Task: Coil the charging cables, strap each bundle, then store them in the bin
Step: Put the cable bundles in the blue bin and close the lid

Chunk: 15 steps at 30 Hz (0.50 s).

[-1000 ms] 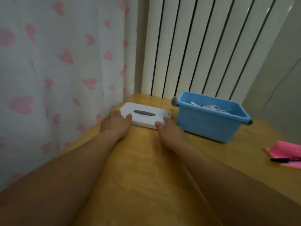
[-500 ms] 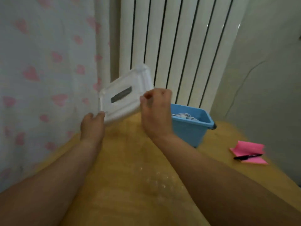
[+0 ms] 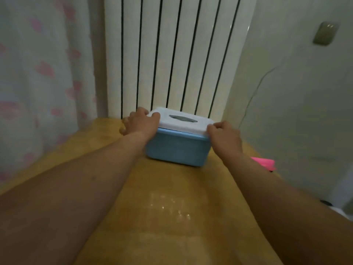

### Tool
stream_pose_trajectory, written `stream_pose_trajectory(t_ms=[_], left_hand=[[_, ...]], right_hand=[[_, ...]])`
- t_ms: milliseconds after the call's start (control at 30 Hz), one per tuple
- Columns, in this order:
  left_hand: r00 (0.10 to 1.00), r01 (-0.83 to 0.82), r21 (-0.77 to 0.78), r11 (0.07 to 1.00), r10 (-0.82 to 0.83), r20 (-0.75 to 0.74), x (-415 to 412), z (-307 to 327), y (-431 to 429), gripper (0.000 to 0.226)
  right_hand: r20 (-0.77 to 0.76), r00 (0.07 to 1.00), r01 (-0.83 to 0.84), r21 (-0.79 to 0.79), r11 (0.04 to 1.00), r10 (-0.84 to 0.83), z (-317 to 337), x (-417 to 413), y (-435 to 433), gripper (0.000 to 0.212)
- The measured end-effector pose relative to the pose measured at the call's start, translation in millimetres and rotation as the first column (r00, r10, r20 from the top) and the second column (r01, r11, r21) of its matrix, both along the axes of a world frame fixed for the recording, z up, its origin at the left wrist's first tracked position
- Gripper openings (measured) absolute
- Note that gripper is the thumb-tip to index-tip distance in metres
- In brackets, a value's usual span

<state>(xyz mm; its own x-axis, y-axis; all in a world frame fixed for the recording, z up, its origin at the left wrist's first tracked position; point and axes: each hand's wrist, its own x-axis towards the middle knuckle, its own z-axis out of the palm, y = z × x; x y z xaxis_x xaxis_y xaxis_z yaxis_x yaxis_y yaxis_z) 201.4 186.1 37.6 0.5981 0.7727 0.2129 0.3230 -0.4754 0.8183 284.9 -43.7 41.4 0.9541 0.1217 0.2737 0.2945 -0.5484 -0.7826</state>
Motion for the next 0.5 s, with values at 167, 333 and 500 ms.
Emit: stream_pose_trajectory(t_ms=[167,333,500], left_hand=[[0.977,0.15,-0.424,0.893,-0.068,0.202,-8,-6,-8,0.087],[0.963,0.145,-0.525,0.839,0.001,0.269,-19,-4,-18,0.098],[0.955,0.163,-0.581,0.797,0.019,0.294,-28,-7,-27,0.073]], right_hand=[[-0.197,0.967,-0.116,0.213,0.97,0.159,-4,4,5,0.049],[-0.115,0.987,-0.092,0.18,0.979,0.114,8,4,8,0.036],[-0.087,0.991,-0.08,0.182,0.98,0.097,3,-1,-3,0.027]])
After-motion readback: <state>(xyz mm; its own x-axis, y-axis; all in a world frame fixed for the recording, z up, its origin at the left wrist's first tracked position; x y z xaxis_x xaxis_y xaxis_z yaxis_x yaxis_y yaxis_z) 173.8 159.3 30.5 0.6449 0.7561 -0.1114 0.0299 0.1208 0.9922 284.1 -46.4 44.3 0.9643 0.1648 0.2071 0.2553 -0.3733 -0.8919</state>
